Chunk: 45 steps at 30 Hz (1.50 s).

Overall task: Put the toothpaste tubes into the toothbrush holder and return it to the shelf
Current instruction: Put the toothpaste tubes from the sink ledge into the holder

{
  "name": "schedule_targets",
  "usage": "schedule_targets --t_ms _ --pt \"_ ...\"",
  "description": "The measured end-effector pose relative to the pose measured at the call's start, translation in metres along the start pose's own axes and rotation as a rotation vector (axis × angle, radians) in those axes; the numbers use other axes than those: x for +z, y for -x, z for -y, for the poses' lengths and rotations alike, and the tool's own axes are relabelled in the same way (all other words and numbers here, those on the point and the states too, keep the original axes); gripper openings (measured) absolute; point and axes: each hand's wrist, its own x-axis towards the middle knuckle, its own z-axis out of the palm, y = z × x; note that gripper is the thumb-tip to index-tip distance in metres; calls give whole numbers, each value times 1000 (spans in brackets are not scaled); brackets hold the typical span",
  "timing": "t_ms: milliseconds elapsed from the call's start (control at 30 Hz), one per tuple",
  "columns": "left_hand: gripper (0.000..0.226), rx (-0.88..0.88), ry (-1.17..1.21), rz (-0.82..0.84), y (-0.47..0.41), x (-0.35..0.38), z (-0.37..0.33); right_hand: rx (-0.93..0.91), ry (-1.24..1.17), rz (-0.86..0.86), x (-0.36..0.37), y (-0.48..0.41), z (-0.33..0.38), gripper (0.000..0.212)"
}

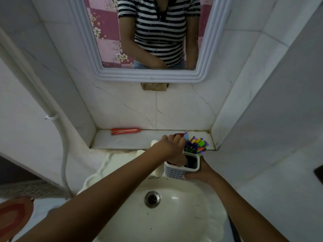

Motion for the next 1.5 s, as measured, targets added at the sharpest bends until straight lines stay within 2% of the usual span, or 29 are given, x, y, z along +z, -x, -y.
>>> schedule_targets --t_ms 100,133,200,233,300,367,400,433,500,567,600,767,867,1000,1100,1167,1267,1367,1433,1500 --pt "85 21 -111 20 -4 11 -6 3 -49 54 0 1 5 92" --pt "90 33 -99 45 -6 12 -6 8 -66 68 2 0 5 83" --pt "94 76 8 15 -4 0 -2 -23 -55 72 2 -3 1 81" --pt "89 100 82 -61 -2 -9 5 -29 -68 52 2 -4 -2 88" --pt "66 104 252 -326 4 -26 33 -15 -71 40 1 -6 -7 100" --pt "43 -4 387 -578 2 -24 78 0 -76 42 2 -5 -9 86" --pt "38 -101 417 -643 -1 -18 103 -3 -72 53 2 -5 -9 82" --pt "37 -203 418 -646 -6 -9 126 -10 -75 45 2 -5 -10 86" --pt "42 -390 395 -485 -18 13 164 -16 -67 12 1 -7 -17 102" --pt "49 -501 378 -293 -27 36 189 -12 -74 26 2 -7 -20 107" --pt "52 -519 366 -254 -30 48 198 -11 -74 29 1 -8 -20 107" --pt "54 -513 123 -294 -40 91 218 -18 -89 17 3 -8 -21 105" --pt "58 -491 -32 -259 -45 96 213 -28 -92 8 3 -9 -22 104" --pt "34 -550 168 -289 -46 108 209 -18 -62 -8 3 -8 -23 104" --pt "30 -508 331 -307 -36 109 203 -10 -43 3 3 -9 -22 106" --pt "31 -460 525 -360 -28 98 195 -15 -24 4 2 -11 -20 109" --pt "31 -309 761 -549 -8 60 166 -9 -37 -14 5 -8 -13 113" --pt "35 -129 864 -692 24 7 122 -27 -71 -19 7 -4 -8 115" --pt "39 -27 862 -636 44 -24 92 -42 -88 -24 8 -3 -9 116" --pt "36 36 687 -461 53 -41 64 -43 -102 -28 9 -2 -8 118"
